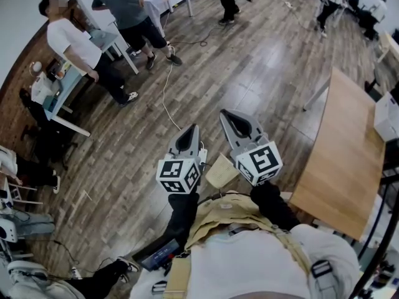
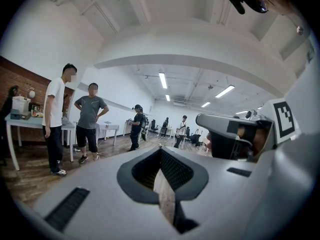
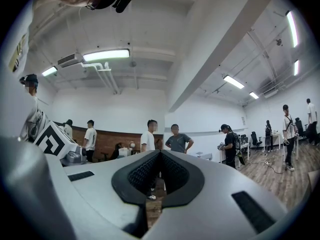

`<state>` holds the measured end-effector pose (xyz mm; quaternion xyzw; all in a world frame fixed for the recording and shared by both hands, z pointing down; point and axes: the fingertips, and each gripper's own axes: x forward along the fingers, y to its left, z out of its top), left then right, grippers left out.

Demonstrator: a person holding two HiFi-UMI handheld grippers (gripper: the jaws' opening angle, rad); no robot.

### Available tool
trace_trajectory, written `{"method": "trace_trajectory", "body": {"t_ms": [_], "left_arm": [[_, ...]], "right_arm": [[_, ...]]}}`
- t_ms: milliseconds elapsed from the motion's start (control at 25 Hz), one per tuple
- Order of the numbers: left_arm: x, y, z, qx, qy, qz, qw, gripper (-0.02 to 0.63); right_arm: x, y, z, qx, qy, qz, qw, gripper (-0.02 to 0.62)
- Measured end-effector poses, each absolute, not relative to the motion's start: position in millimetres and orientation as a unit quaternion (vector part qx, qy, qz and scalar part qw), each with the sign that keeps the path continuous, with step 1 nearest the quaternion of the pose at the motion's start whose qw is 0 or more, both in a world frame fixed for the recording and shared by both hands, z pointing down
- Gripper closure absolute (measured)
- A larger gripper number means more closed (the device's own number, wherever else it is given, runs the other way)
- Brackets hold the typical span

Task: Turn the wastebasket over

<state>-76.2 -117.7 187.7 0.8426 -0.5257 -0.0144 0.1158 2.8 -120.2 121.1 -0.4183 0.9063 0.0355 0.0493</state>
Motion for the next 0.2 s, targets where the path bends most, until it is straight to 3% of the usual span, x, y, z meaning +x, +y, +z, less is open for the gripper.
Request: {"method": "trace_trajectory", "body": {"t_ms": [200], "left_arm": [[-80.6, -122.3, 188.3, 0.842, -0.526, -0.014, 0.115, 0.604]], "right_arm": [[-2.9, -124.7, 121.7, -0.413, 0.909, 0.038, 0.048, 0.574]]}}
